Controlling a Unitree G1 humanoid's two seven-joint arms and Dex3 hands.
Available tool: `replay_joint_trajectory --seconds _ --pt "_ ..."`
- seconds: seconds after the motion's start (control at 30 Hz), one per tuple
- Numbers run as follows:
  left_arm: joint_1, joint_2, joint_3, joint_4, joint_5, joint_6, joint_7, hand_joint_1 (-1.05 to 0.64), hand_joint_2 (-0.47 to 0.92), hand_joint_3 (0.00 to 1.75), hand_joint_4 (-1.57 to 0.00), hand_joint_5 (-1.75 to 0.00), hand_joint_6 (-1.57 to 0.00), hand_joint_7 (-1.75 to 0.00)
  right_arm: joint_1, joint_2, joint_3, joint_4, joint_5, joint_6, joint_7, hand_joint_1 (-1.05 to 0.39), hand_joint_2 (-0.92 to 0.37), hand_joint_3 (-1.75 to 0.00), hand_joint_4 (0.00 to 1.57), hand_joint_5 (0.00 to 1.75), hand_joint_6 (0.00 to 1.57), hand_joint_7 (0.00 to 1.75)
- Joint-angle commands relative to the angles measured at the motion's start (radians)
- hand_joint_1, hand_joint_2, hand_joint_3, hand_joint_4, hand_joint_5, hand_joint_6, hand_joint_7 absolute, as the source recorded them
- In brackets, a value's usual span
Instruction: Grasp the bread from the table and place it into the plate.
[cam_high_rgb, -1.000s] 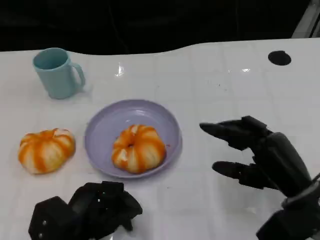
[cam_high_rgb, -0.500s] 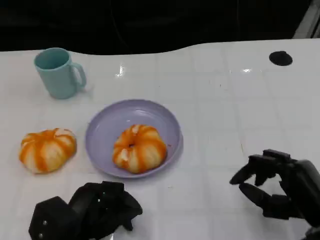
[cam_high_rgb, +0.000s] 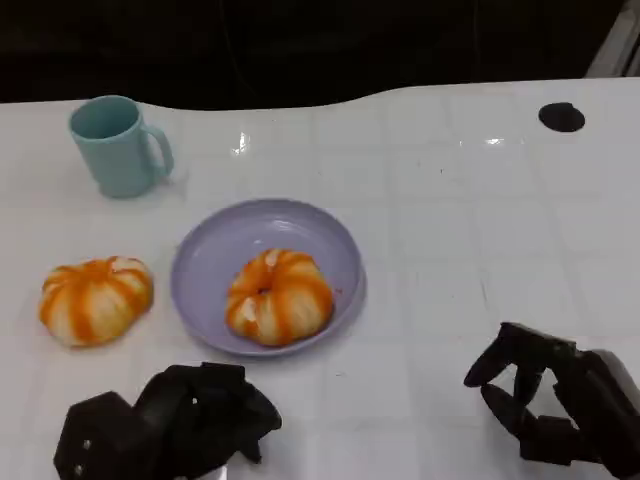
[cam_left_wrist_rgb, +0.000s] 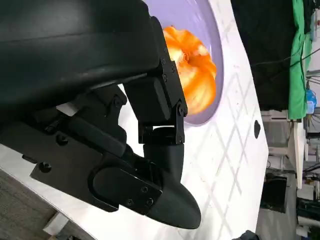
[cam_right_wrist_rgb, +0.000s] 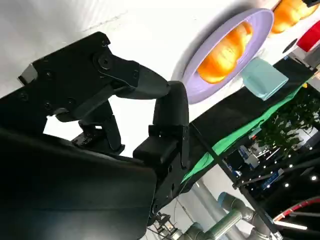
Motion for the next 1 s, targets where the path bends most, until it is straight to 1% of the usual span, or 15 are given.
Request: replay_joint_trajectory --seconds 0.03,0.37,0.5,0.8,1.0 --pt "0.010 0.018 0.007 0.000 0.002 0.005 -0.004 -1.05 0.85 0.01 -0.89 -1.49 -1.31 -0.73 0.004 -0.001 -0.005 0.016 0.028 0.006 0.016 -0.39 -0.62 -0.91 0.73 1.75 0.56 1.45" --pt "-0.001 0.019 0.016 0.022 -0.003 -0.004 -0.007 -1.05 0.85 0.00 -0.89 -1.50 -1.31 -0.73 -0.018 0.006 -0.002 0.051 0.025 -0.011 0.012 -0.38 -0.63 -0.88 0.74 1.75 0.57 1.45" --pt "-0.004 0.022 0.018 0.030 -0.005 -0.009 -0.010 -1.05 0.85 0.00 -0.89 -1.50 -1.30 -0.73 -0.029 0.006 -0.001 0.075 0.019 -0.036 0.001 -0.38 -0.63 -0.87 0.74 1.75 0.57 1.46" --pt "0.001 0.025 0.015 0.011 -0.007 0.014 -0.003 -1.05 0.85 0.00 -0.89 -1.50 -1.31 -0.74 -0.017 0.006 -0.001 0.039 -0.009 -0.009 -0.001 -0.38 -0.64 -0.86 0.74 1.75 0.57 1.43" --pt "0.000 0.024 0.017 0.021 -0.010 -0.003 -0.010 -1.05 0.85 0.00 -0.88 -1.50 -1.30 -0.74 -0.016 0.004 0.003 0.045 -0.024 -0.020 -0.010 -0.38 -0.65 -0.85 0.73 1.75 0.58 1.42"
